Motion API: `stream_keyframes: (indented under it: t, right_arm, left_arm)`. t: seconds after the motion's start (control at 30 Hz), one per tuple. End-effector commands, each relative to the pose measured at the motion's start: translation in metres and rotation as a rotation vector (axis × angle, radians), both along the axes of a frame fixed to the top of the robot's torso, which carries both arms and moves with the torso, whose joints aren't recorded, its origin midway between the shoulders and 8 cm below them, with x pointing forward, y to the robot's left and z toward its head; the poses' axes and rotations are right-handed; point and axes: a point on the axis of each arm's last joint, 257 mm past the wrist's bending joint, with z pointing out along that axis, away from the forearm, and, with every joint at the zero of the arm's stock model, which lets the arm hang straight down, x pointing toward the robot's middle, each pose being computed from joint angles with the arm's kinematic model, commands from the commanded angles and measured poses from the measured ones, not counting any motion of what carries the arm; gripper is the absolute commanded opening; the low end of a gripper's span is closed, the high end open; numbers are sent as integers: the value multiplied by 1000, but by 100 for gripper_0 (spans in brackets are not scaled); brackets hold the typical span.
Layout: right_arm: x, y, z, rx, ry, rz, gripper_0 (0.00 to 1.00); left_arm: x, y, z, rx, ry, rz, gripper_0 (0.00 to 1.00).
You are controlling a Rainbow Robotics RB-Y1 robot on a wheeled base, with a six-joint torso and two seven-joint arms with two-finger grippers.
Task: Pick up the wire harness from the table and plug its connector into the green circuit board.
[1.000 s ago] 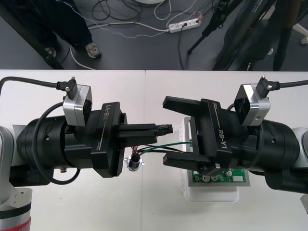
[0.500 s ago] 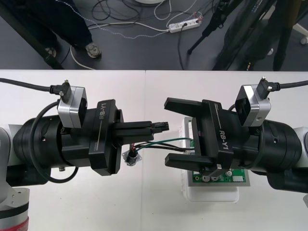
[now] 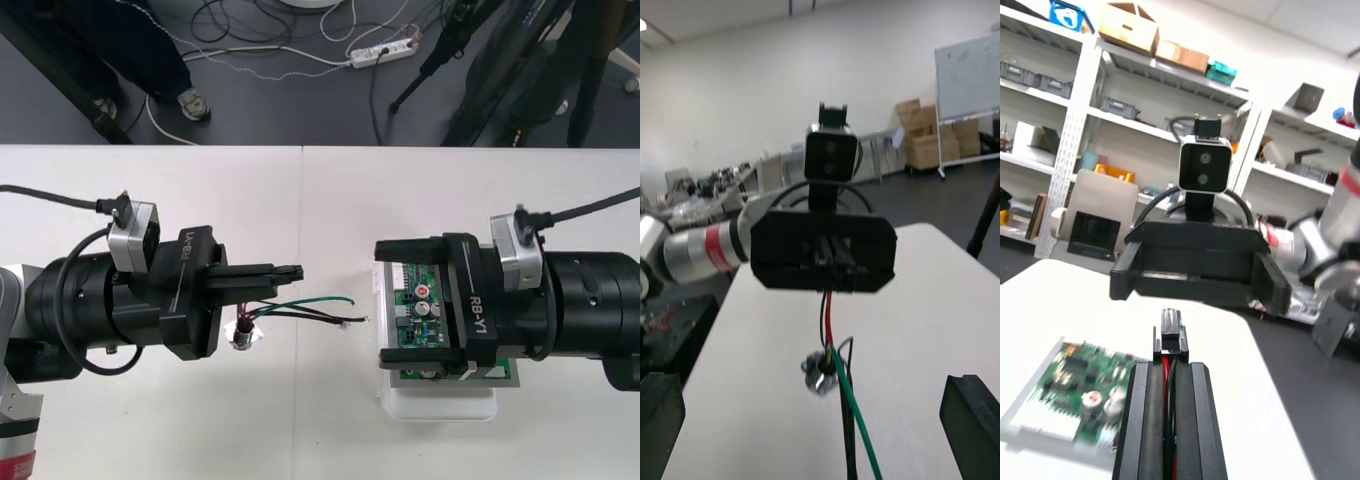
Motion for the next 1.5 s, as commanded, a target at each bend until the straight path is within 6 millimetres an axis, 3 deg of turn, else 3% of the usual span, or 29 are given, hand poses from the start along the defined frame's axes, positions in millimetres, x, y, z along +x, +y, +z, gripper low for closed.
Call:
stream_keyframes:
  t: [0.03, 0.23, 0.43, 0.7, 0.87, 1.2, 1.5]
  right_arm:
    - [12, -41, -35, -227, -17, -48, 100]
    - [19, -83, -62, -436, -2, -77, 100]
    - [25, -117, -74, -610, 1, -89, 100]
    - [60, -141, -58, -676, -80, -203, 100]
    - [74, -158, -62, -754, -114, -251, 100]
    - [90, -200, -71, -923, -151, -316, 100]
    - [98, -232, -78, -1058, -172, -347, 100]
  left_arm:
    - [6, 23, -10, 65, -133, -12, 0]
    - [24, 37, -26, 96, -151, 17, 0]
    - [41, 50, -42, 122, -159, 39, 0]
    - [51, 64, -66, 162, -170, 39, 0]
    - [56, 70, -81, 186, -175, 32, 0]
    - [68, 76, -108, 211, -204, 21, 0]
    - [71, 67, -132, 192, -214, -1, 0]
